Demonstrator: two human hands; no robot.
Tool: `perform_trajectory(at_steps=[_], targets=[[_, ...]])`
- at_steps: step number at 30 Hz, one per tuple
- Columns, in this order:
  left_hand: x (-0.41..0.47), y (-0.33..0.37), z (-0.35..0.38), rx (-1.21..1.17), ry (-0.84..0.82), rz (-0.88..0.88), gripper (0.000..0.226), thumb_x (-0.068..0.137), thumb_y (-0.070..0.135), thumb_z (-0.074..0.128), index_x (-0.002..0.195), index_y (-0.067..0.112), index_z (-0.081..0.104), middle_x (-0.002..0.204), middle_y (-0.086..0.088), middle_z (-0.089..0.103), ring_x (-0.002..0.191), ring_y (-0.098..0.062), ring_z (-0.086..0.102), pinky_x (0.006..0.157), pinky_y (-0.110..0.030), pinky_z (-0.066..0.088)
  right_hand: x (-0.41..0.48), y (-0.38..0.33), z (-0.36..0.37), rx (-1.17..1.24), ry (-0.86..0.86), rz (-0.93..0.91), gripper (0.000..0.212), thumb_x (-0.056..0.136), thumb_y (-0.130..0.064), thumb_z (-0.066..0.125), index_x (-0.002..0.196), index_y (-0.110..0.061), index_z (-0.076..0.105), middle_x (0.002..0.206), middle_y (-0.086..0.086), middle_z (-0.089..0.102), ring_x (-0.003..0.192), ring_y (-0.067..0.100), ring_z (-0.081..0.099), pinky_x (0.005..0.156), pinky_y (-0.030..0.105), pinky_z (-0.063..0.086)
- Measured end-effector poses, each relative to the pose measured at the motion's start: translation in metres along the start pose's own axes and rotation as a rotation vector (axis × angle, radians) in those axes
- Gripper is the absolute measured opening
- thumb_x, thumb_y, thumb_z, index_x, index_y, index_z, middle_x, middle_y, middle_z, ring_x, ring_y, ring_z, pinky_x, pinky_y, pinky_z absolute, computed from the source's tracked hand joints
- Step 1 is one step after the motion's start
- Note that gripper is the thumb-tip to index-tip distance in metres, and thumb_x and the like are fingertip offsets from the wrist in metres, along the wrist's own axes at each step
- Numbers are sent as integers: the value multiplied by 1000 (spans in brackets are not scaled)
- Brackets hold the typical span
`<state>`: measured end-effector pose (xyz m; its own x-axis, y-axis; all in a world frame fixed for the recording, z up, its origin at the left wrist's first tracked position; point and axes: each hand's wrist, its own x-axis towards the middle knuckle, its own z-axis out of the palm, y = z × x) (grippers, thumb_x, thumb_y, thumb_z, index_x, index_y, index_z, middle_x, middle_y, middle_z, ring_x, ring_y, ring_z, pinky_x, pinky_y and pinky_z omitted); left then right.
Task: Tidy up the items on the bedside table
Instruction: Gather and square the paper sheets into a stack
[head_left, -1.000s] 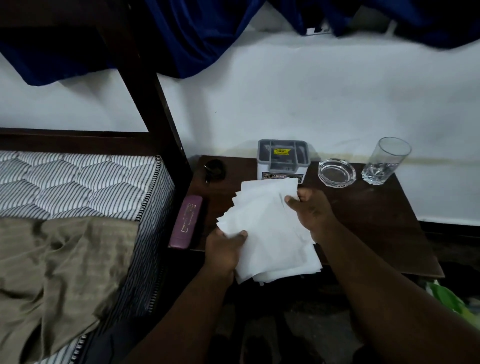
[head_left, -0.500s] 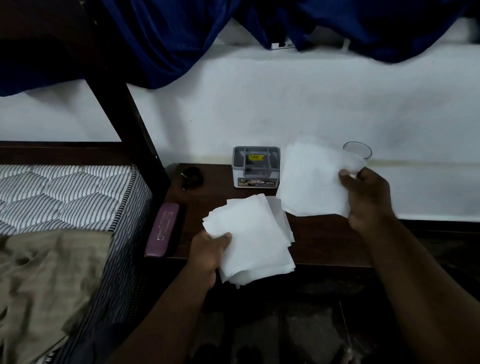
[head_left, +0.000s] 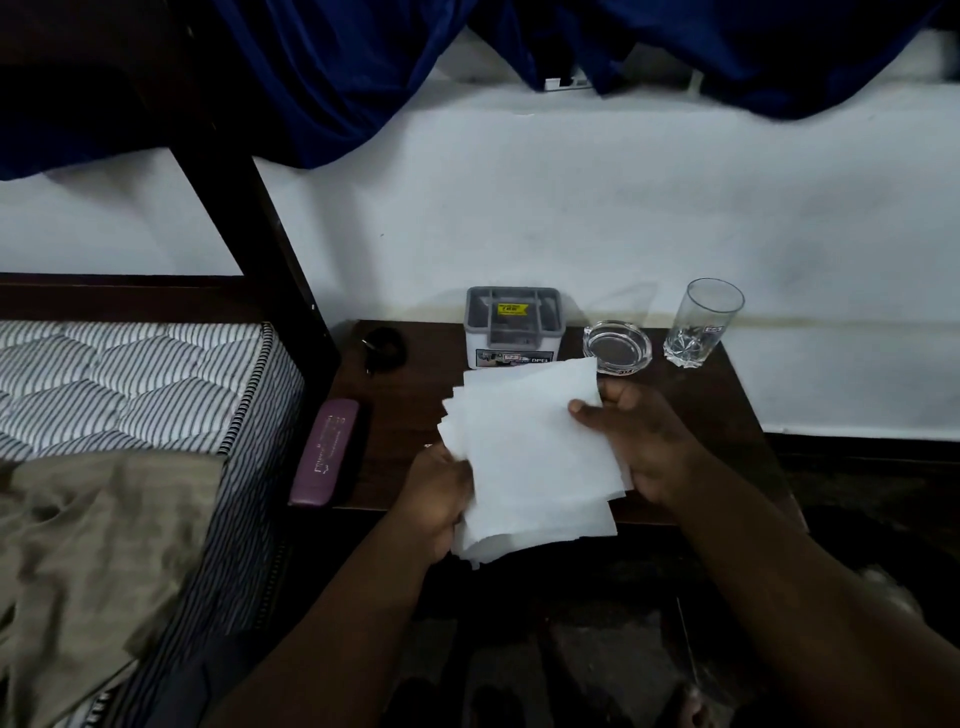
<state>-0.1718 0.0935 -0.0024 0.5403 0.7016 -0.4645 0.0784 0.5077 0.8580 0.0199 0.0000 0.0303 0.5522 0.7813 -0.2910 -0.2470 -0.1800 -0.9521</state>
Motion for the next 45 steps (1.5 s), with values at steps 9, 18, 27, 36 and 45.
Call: perform_trajectory(at_steps=[9,18,27,36,45], targets=[[3,4,-1,-42,19,-35,34,95,-15,48,95,6,75,96,-16,79,76,-27,78,63,-35,63,5,5,-1,-311,106,-113,41,73,-27,87,107,-14,69,101,7,77,94,27,75,86,45,60],[0,10,-4,-68,5,-119,28,97,0,51,105,8,77,111,-18,77,98,-36,75,87,-47,61,-8,3,-11,76,-183,344,47,79,-8,68,125,1,65,124,22,70,119,40,63,104,51,48],[-14,32,-5,-466,-198,-84,67,98,67,40,132,16,68,129,-16,71,118,-34,69,95,-48,54,-12,2,-6,222,-300,369,46,88,-3,54,134,-4,59,134,21,64,120,39,62,107,56,46],[-13,37,-3,-670,-266,2,57,87,57,57,131,21,62,129,-11,69,119,-30,67,98,-49,56,-24,9,12,353,-406,382,49,87,2,53,136,-3,58,135,21,63,115,36,65,91,44,58],[-5,35,-6,-759,-205,4,30,93,40,57,88,15,73,115,-11,74,102,-26,74,99,-42,51,-24,15,14,311,-391,437,60,75,-7,73,133,-6,62,136,19,63,126,38,60,109,53,45]])
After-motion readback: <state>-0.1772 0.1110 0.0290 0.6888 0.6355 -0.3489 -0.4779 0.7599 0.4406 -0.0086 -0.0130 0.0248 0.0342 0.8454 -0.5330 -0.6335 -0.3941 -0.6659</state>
